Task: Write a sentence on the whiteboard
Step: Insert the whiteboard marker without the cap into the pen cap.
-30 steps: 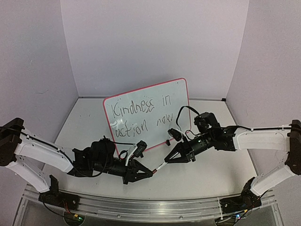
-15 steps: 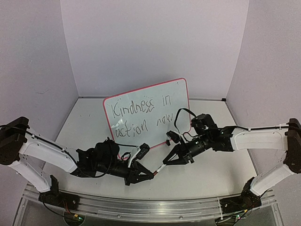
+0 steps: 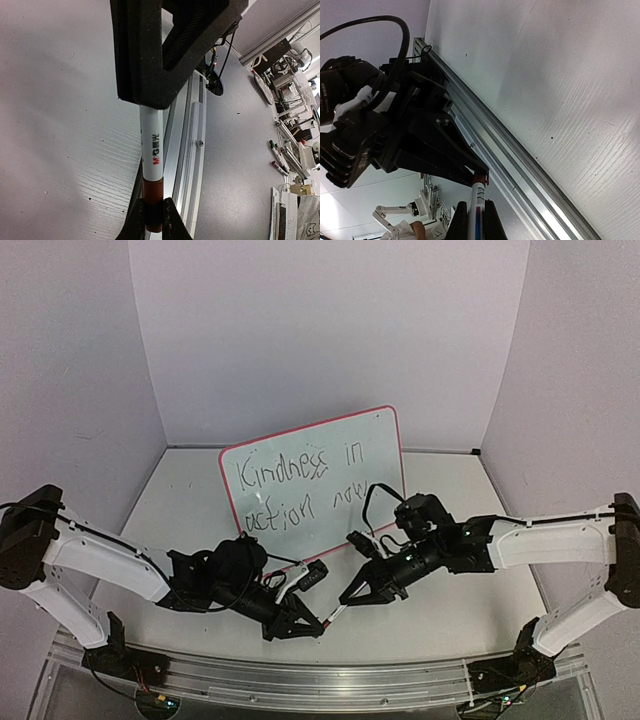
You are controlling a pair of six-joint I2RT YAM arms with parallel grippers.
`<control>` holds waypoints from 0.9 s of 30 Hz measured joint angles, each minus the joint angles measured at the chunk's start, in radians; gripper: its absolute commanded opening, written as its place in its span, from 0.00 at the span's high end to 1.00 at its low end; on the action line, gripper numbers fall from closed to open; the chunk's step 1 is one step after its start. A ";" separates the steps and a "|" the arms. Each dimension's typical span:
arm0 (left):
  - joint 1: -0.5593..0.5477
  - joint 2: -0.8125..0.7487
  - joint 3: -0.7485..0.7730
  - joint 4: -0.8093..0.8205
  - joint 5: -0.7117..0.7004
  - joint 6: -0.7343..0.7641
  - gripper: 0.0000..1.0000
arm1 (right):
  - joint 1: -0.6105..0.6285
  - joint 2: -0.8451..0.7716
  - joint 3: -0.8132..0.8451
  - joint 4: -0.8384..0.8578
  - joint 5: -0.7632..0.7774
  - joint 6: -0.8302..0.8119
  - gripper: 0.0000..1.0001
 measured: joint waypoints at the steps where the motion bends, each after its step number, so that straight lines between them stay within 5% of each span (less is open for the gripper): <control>1: 0.000 0.000 0.000 0.000 0.001 0.002 1.00 | 0.002 -0.004 -0.005 0.004 0.002 0.006 1.00; 27: 0.000 -0.026 0.013 -0.076 0.017 0.036 1.00 | 0.008 0.011 -0.074 0.160 -0.035 0.135 1.00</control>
